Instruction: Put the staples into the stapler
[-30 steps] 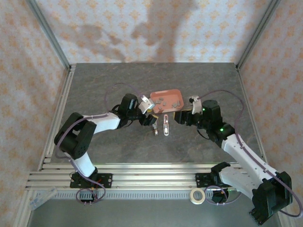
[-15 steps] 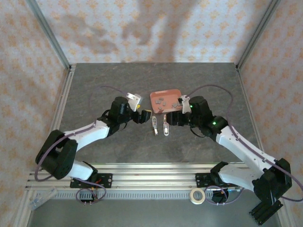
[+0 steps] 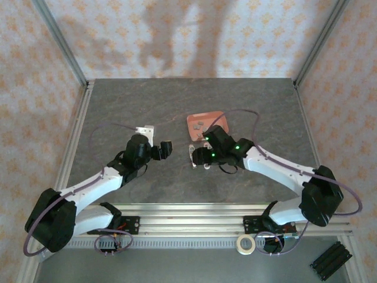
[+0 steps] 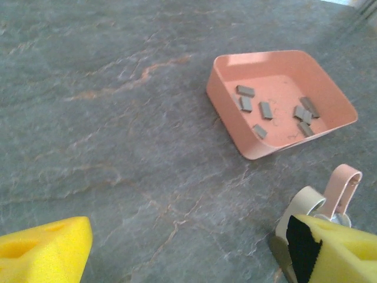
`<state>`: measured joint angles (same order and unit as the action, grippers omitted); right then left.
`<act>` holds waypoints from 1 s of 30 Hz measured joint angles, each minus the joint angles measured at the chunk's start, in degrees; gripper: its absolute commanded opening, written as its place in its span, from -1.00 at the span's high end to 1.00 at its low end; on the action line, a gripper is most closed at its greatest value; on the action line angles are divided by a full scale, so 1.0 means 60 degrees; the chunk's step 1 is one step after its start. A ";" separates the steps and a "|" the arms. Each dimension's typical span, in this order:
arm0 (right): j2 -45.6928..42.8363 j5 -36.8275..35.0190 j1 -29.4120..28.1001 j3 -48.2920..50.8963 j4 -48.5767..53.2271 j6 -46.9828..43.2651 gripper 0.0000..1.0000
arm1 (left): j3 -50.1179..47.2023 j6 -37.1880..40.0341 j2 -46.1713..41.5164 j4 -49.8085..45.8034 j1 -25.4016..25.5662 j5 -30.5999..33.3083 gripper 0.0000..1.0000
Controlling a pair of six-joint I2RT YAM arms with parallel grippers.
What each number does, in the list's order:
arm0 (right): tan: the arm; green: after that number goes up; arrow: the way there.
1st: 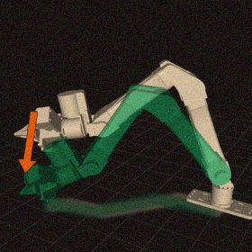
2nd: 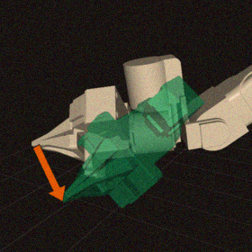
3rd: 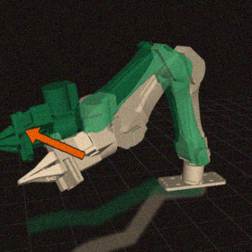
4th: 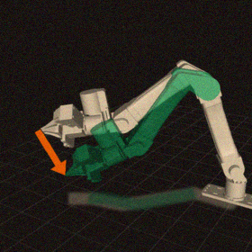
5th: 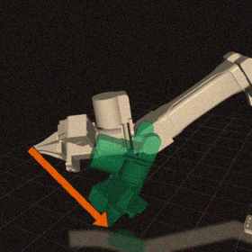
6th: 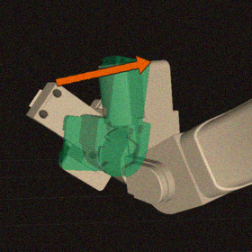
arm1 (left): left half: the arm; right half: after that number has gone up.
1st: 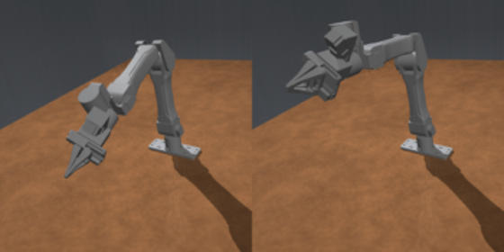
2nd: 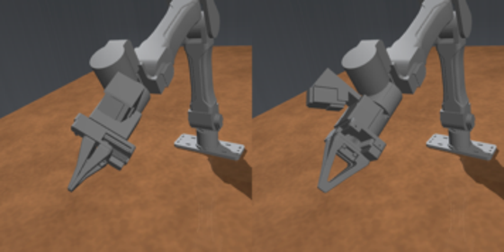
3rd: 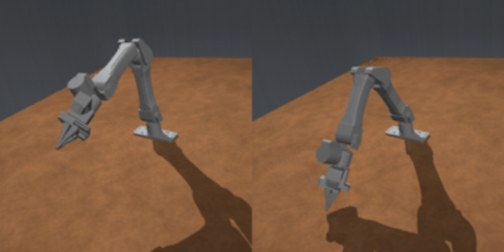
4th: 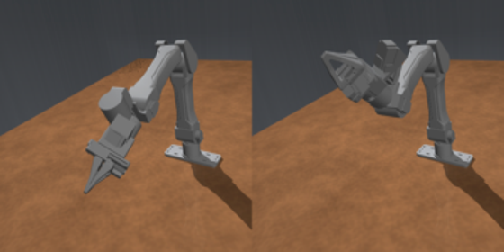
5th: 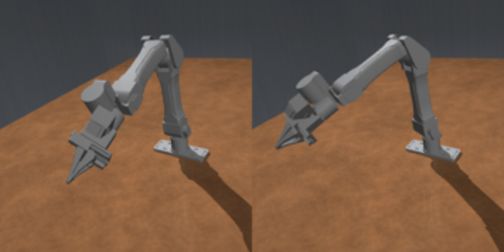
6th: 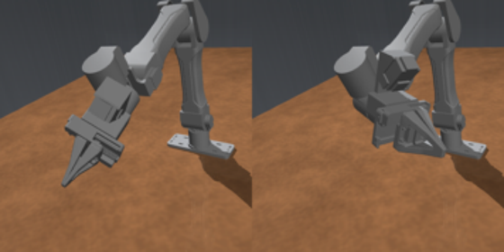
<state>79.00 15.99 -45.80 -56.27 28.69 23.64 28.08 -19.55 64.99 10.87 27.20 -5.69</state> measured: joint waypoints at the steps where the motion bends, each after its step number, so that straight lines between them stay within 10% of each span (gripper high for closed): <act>1: 0.0102 -0.0040 -0.0062 -0.0036 0.0004 0.0109 -0.27 | -0.0076 -0.0055 -0.0018 -0.0033 0.0000 0.0040 -0.73; 30: 0.2772 -0.0215 -0.0408 -0.1064 -0.0011 0.1242 -0.18 | -0.0335 -0.0594 0.0484 -0.0164 0.0000 0.0033 -0.73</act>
<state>95.64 14.70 -48.25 -62.65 28.62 31.09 26.06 -23.11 67.90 9.89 27.20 -5.50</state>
